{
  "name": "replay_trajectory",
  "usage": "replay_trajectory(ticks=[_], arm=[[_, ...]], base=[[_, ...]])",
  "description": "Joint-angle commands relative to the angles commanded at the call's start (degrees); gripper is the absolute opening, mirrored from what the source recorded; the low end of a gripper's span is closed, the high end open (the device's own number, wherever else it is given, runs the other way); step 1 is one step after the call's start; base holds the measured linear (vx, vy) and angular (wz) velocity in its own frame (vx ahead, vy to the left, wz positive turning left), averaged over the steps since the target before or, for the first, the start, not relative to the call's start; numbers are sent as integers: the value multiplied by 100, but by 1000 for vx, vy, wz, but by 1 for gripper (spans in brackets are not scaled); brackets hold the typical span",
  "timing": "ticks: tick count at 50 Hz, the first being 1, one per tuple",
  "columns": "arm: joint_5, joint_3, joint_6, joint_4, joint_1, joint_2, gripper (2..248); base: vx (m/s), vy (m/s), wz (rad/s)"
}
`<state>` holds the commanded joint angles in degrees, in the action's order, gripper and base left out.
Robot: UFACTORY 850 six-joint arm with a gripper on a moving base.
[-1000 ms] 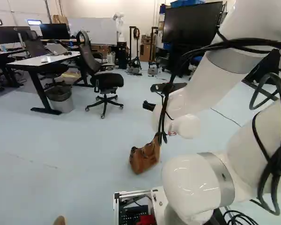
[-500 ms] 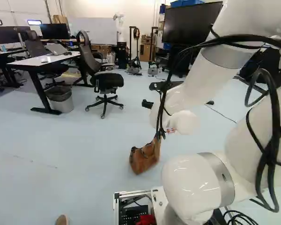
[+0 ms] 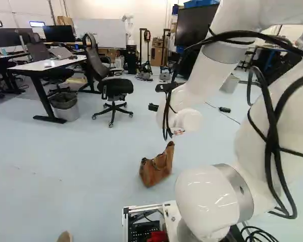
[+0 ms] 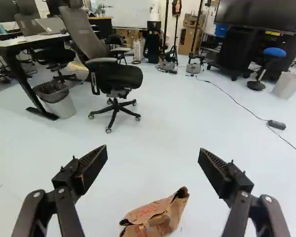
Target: Pick up the grocery bag from the ground
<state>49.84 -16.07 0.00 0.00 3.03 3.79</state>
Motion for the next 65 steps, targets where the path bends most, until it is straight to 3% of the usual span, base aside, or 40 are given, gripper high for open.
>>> replay_trajectory(ticks=[9, 20, 65], arm=[[-257, -281, 0, 0, 51, -284, 247], [-877, -622, 0, 0, 92, -616, 247], [-4265, -2237, 0, 153, 120, -2578, 247]], base=[[0, 0, 0], [0, 0, 0], [0, 0, 0]])
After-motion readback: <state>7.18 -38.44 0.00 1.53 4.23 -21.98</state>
